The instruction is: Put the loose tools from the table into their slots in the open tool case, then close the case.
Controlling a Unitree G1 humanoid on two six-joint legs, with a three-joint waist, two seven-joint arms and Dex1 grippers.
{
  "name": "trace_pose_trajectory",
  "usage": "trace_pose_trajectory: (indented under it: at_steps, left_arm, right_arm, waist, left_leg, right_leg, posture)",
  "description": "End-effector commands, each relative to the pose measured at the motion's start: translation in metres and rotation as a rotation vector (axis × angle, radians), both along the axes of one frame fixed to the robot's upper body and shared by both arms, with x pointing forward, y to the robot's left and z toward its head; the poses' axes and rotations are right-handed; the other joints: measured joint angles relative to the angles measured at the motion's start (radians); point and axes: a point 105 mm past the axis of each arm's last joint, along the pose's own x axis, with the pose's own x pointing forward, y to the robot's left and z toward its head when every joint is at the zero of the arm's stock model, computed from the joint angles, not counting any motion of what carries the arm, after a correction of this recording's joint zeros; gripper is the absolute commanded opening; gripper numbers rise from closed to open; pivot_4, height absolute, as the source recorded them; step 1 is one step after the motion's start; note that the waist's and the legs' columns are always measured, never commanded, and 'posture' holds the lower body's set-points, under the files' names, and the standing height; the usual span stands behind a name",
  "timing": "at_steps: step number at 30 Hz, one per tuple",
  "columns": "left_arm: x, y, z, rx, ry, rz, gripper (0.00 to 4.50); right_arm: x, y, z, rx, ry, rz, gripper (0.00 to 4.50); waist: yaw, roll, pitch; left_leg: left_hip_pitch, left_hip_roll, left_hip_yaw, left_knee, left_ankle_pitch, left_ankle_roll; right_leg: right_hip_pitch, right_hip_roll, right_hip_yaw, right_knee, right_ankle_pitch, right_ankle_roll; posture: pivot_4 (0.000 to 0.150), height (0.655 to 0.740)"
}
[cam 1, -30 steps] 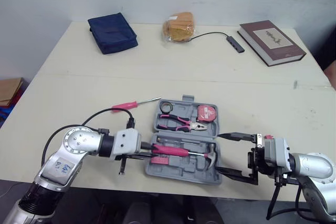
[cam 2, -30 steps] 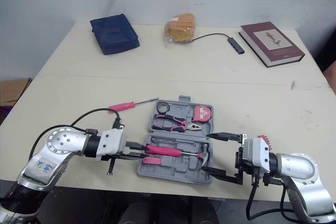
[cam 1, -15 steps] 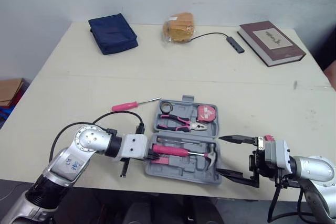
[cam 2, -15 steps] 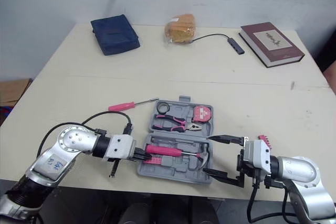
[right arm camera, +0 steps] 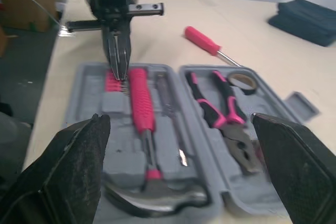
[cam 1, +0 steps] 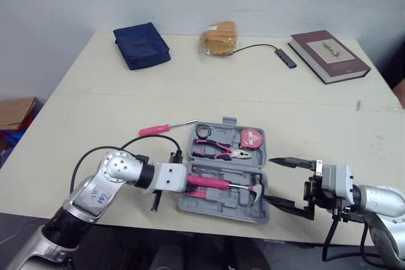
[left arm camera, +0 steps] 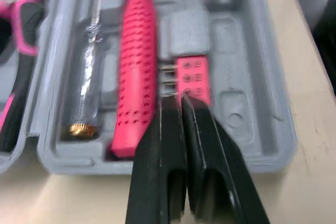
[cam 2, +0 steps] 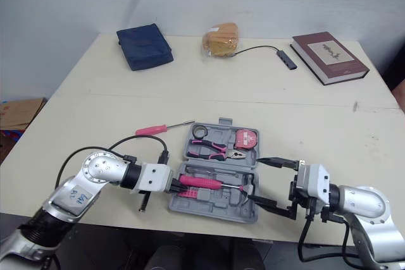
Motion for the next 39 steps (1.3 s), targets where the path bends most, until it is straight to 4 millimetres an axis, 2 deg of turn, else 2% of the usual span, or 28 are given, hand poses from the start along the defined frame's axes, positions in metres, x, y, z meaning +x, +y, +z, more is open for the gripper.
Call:
trace_pose_trajectory:
  at_steps: [1,2,3,5,10,11,13,16,20,22,25,28,31,35,37,39]
  left_arm:
    - [0.014,0.023,0.029,-0.135,-0.114,0.113,0.28]
    - [0.015,0.030,0.040,-0.202,-0.154,0.135,0.56]
    - [0.015,0.045,0.048,-0.265,-0.154,0.197,0.77]
    - [0.014,0.076,0.056,-0.313,-0.178,0.293,1.67]
    - [0.022,0.144,0.057,-0.258,-0.212,0.541,4.10]
    - [0.027,0.165,0.065,-0.291,-0.256,0.646,4.47]
    - [0.026,0.207,0.072,-0.325,-0.331,0.825,4.47]
    - [0.008,0.259,0.065,-0.312,-0.372,1.047,4.47]
    - [-0.021,0.319,0.058,-0.297,-0.411,1.312,4.47]
    - [-0.035,0.335,0.055,-0.289,-0.411,1.388,4.47]
    - [-0.039,0.338,0.053,-0.302,-0.409,1.401,4.47]
    - [-0.029,0.318,0.053,-0.369,-0.378,1.329,4.47]
    - [-0.010,0.282,0.056,-0.412,-0.347,1.194,4.47]
    - [0.014,0.224,0.074,-0.479,-0.324,0.981,4.47]
    - [0.019,0.200,0.077,-0.495,-0.288,0.889,4.47]
    - [0.021,0.168,0.080,-0.500,-0.243,0.771,4.47]
  right_arm:
    - [0.000,-0.031,0.014,-0.046,-0.077,-0.107,4.50]
    - [-0.002,-0.038,0.014,-0.055,-0.083,-0.130,4.50]
    - [-0.003,-0.050,0.016,-0.055,-0.092,-0.182,4.50]
    - [-0.004,-0.074,0.017,-0.069,-0.112,-0.285,4.50]
    - [-0.009,-0.124,0.013,-0.091,-0.169,-0.505,4.50]
    - [-0.011,-0.143,0.013,-0.075,-0.192,-0.613,4.50]
    - [-0.019,-0.182,0.013,-0.045,-0.239,-0.839,4.50]
    - [-0.042,-0.229,0.007,-0.035,-0.249,-1.082,4.50]
    - [-0.078,-0.270,-0.007,-0.061,-0.215,-1.299,4.50]
    - [-0.096,-0.283,-0.013,-0.086,-0.192,-1.375,4.50]
    - [-0.109,-0.291,-0.018,-0.092,-0.178,-1.423,4.50]
    - [-0.109,-0.287,-0.022,-0.078,-0.170,-1.417,4.50]
    - [-0.099,-0.275,-0.029,-0.037,-0.158,-1.387,4.50]
    - [-0.071,-0.239,-0.024,0.078,-0.150,-1.283,4.50]
    - [-0.059,-0.225,-0.023,0.136,-0.102,-1.280,4.50]
    - [-0.044,-0.197,-0.012,0.215,-0.091,-1.204,4.50]
  waist:
    - [-0.002,-0.003,0.002]
    - [-0.003,-0.003,0.002]
    - [-0.003,-0.003,0.002]
    - [-0.012,-0.003,0.003]
    - [-0.011,-0.003,0.004]
    - [-0.011,-0.003,0.004]
    - [-0.009,-0.003,0.004]
    - [-0.011,-0.003,0.004]
    - [-0.013,-0.003,0.004]
    - [-0.014,-0.003,0.004]
    - [-0.015,-0.003,0.004]
    - [-0.015,-0.002,0.003]
    - [-0.013,-0.002,0.003]
    - [-0.013,-0.004,0.002]
    - [-0.014,-0.001,0.001]
    - [-0.019,0.001,0.000]
  left_leg:
    - [-0.001,0.000,-0.001,-0.001,0.000,0.000]
    - [-0.001,0.001,-0.001,-0.001,0.000,-0.001]
    - [-0.002,0.001,-0.001,-0.002,0.000,-0.001]
    - [-0.002,0.001,-0.002,-0.003,0.000,-0.002]
    - [0.001,0.002,-0.001,-0.003,0.000,-0.003]
    - [0.001,0.002,-0.001,-0.003,0.000,-0.003]
    - [0.001,0.002,-0.001,-0.004,0.000,-0.003]
    - [0.001,0.002,-0.001,-0.006,-0.002,-0.004]
    - [0.001,0.002,0.000,-0.011,-0.005,-0.004]
    - [0.001,0.002,0.000,-0.014,-0.005,-0.005]
    - [0.003,0.002,0.001,-0.016,-0.004,-0.005]
    - [0.004,0.003,0.003,-0.016,-0.004,-0.007]
    - [0.004,0.005,0.008,-0.016,-0.002,-0.009]
    - [0.003,0.007,0.011,-0.016,-0.001,-0.011]
    - [0.003,0.006,0.012,-0.016,-0.001,-0.011]
    - [0.003,0.006,0.013,-0.017,-0.001,-0.011]
  right_leg:
    - [-0.001,0.000,-0.001,0.000,0.000,0.000]
    - [-0.002,0.000,-0.001,0.000,0.000,-0.001]
    - [-0.002,0.000,-0.002,-0.001,-0.001,-0.001]
    - [-0.003,0.000,-0.002,-0.001,-0.001,-0.002]
    - [-0.001,0.000,-0.002,-0.001,-0.002,-0.003]
    - [0.000,0.000,-0.002,-0.001,-0.002,-0.003]
    - [0.000,0.000,-0.002,-0.001,-0.003,-0.006]
    - [-0.002,0.000,-0.002,-0.002,-0.003,-0.006]
    - [-0.003,0.000,-0.002,-0.005,-0.007,-0.007]
    - [-0.004,0.000,-0.002,-0.006,-0.007,-0.007]
    - [-0.003,-0.001,-0.001,-0.006,-0.007,-0.008]
    - [-0.001,-0.002,-0.001,-0.006,-0.010,-0.014]
    - [0.001,-0.004,-0.001,-0.006,-0.011,-0.015]
    - [0.000,-0.005,-0.001,-0.005,-0.008,-0.011]
    - [0.000,-0.005,-0.001,-0.004,-0.006,-0.008]
    - [-0.002,-0.005,-0.001,-0.005,-0.004,-0.003]
  posture:
    - [0.150,0.7400]
    - [0.150,0.7400]
    - [0.150,0.7400]
    - [0.150,0.7400]
    - [0.150,0.7400]
    - [0.150,0.7400]
    - [0.150,0.7400]
    - [0.150,0.7400]
    - [0.150,0.7400]
    - [0.150,0.7400]
    - [0.150,0.7400]
    - [0.150,0.7400]
    - [0.150,0.7400]
    - [0.150,0.7400]
    - [0.150,0.7400]
    - [0.150,0.7400]
